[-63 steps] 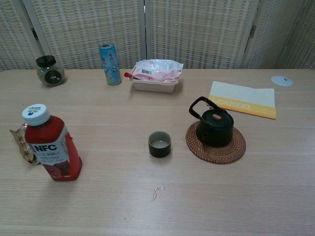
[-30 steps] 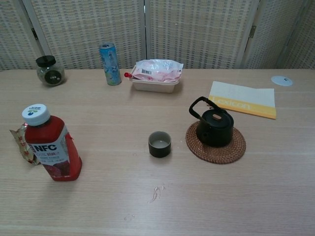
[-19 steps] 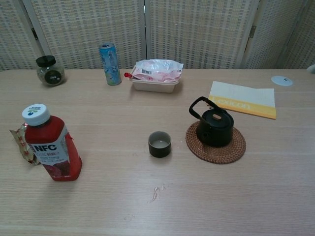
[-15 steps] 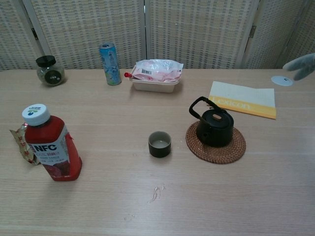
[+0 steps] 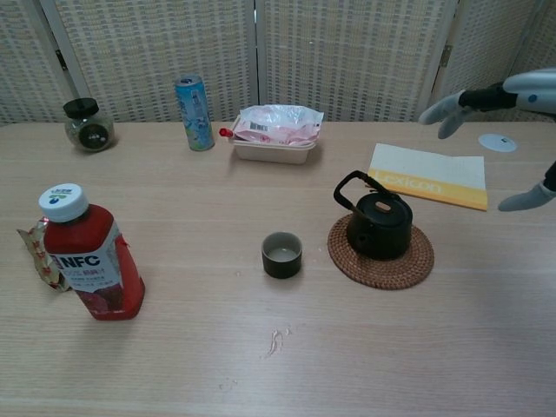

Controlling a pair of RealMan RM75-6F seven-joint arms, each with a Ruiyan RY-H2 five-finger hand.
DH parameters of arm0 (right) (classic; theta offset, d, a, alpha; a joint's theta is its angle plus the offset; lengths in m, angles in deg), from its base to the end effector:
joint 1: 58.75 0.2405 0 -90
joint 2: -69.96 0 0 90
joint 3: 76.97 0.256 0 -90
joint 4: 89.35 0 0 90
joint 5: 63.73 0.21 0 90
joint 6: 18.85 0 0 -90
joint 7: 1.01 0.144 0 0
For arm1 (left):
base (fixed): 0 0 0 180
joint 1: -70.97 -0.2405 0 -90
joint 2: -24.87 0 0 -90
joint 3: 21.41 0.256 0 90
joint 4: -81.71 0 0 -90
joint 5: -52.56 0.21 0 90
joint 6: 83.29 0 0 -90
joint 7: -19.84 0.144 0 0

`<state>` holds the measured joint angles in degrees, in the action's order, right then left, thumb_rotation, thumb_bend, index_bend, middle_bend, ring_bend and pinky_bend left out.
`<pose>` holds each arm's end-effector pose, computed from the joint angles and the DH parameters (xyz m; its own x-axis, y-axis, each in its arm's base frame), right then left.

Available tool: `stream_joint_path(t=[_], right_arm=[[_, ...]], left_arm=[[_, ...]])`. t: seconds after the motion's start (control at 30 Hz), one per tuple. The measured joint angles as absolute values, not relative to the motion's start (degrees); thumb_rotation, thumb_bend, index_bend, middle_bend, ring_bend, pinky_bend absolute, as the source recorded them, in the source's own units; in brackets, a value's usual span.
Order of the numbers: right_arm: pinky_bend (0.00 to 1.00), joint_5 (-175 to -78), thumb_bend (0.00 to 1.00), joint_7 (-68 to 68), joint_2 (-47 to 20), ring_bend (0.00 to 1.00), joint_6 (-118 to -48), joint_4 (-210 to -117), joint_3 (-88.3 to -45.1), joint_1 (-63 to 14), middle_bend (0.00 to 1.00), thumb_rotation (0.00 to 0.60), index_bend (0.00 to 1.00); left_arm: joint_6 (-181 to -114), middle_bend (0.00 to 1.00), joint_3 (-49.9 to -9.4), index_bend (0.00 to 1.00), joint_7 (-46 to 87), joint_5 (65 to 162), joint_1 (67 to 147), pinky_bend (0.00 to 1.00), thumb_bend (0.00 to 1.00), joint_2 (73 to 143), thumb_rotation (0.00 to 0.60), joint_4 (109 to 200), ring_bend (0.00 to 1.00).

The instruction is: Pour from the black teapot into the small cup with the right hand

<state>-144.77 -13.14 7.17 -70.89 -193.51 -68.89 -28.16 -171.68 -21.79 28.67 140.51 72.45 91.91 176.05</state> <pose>-0.1840 -0.2857 0.0873 0.5373 -0.2766 0.7967 -0.8022 -0.4591 0.3816 -0.3047 0.1532 0.1400 0.4604 0.0147 0.8876 0.8876 0.0086 -0.4606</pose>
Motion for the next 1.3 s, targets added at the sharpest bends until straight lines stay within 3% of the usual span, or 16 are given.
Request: stream_joint_path(t=[0.67,1.3], right_arm=[[0.08,-133.4,0.0,-19.6,-3.1,0.1,-62.1,-186.2,-66.9,-16.5,0.22,0.6,0.15],[0.08,-126.0,0.0,-20.4,-13.1,0.1,-55.8,-172.9,-66.8,-6.9,0.24,0.6,0.18]], left_arm=[[-172.4,0.0,-21.5,0.03,29.5,140.8,71.8,0.0,0.21,91.6,0.6,177.0,0.0],[-172.3,0.0,-21.5,0.03,28.8,140.0,71.2,0.0,0.21,91.2,0.6,176.5,0.0]])
